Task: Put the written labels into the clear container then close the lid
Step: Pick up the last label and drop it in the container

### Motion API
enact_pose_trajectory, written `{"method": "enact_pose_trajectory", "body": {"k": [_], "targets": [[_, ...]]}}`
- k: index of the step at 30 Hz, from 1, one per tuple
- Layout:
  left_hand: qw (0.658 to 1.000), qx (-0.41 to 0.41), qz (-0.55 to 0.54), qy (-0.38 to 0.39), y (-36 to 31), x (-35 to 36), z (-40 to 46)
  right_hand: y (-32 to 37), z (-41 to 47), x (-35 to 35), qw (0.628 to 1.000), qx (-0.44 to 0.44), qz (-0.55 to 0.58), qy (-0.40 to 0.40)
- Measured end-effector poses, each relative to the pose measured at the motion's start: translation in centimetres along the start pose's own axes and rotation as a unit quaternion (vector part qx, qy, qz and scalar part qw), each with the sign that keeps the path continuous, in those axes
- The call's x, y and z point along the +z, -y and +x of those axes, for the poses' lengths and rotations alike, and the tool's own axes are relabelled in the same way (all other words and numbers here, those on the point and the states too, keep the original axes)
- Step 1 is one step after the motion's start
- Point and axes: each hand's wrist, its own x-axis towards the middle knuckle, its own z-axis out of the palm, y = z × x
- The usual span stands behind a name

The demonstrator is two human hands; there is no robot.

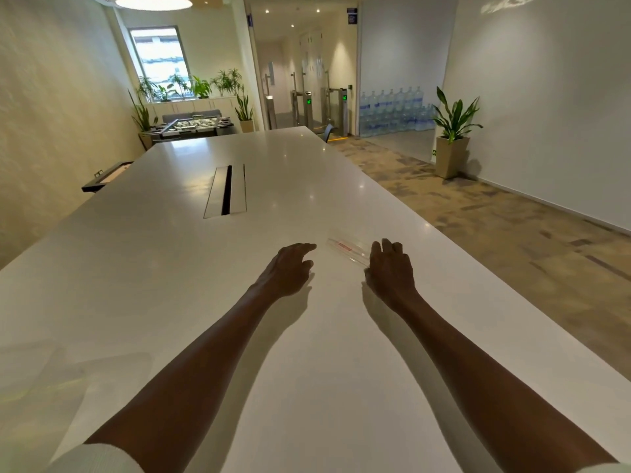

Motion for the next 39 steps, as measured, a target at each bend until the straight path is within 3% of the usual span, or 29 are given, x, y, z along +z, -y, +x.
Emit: {"method": "enact_pose_trajectory", "body": {"k": [13, 19, 31, 39], "targets": [[0.999, -0.021, -0.003, 0.024, 0.2, 2.2, 0.6, -2.1, 1.3, 1.7, 0.978, 0.091, 0.185, -0.029], [0.999, -0.031, -0.001, 0.020, 0.9, 2.0, 0.4, -2.3, 1.3, 2.3, 0.923, 0.188, 0.337, -0.006], [1.000, -0.028, -0.004, 0.011, 1.0, 1.5, -0.1, -1.8, 1.0, 2.0, 0.920, 0.156, 0.355, -0.063], [0.995, -0.087, -0.040, -0.031, 1.0, 0.4, -0.2, -0.2, -0.3, 0.2, 0.889, 0.131, 0.433, -0.073]]}}
